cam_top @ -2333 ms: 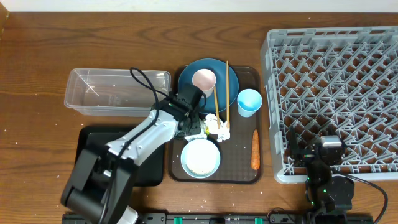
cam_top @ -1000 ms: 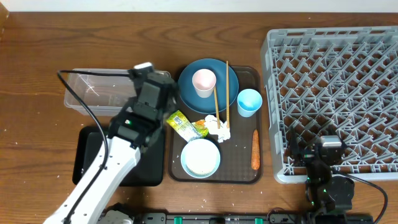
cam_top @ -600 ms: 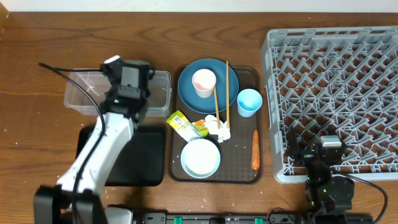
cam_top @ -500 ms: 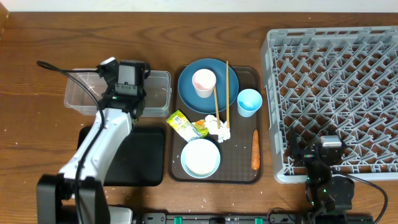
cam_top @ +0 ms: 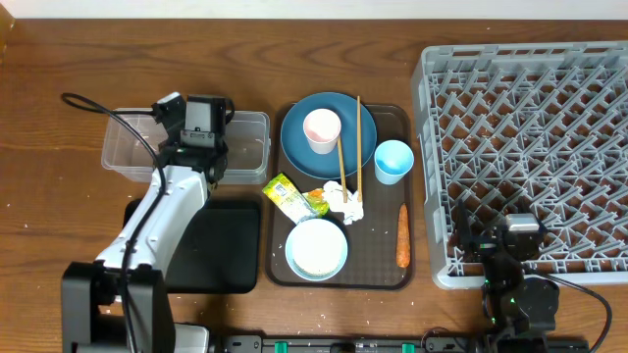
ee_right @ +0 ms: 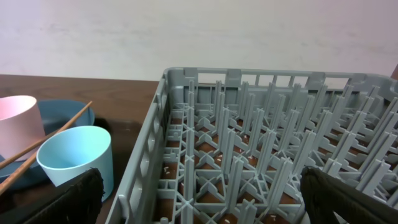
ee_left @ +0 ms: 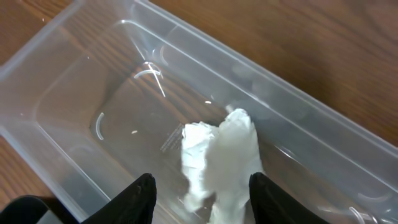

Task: Sort waste into correct bins and load items into the dishwasher rack
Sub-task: 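Carry the tissues left and release them into the clear bin, then reach the left gripper back to the tray and grasp remaining tissue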

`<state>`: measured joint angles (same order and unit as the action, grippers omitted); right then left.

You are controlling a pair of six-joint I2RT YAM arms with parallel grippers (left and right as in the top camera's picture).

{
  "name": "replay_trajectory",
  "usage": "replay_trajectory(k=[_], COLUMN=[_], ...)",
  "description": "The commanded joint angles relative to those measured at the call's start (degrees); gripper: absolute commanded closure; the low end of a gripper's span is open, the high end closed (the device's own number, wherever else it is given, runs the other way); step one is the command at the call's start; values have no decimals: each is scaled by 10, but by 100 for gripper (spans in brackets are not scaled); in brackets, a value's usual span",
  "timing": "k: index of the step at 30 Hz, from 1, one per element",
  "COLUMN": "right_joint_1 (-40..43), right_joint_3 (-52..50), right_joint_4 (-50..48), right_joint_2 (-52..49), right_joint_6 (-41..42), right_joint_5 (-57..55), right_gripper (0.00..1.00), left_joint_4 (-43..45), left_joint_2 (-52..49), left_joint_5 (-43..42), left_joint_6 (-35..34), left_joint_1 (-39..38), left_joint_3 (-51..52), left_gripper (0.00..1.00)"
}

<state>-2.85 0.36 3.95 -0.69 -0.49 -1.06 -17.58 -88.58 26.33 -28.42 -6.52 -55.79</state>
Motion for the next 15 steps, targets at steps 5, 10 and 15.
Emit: replay_trajectory(k=[5,10,15], right_joint_1=[5,5,5], right_joint_3=[0,0,0], right_joint_4=[2,2,2], right_joint_2=[3,3,3], right_joint_6=[-2,-2,-2], right_joint_5=[0,0,0], right_gripper=[1,1,1], left_joint_4=[-35,-49,-74], left_joint_2=[121,191,212], left_joint_5=[-10,-162,-318], left_joint_6=[10,10,10], left_joint_1=[-56,-116,-167], left_joint_3=[3,3,3], left_gripper=[49,45,33])
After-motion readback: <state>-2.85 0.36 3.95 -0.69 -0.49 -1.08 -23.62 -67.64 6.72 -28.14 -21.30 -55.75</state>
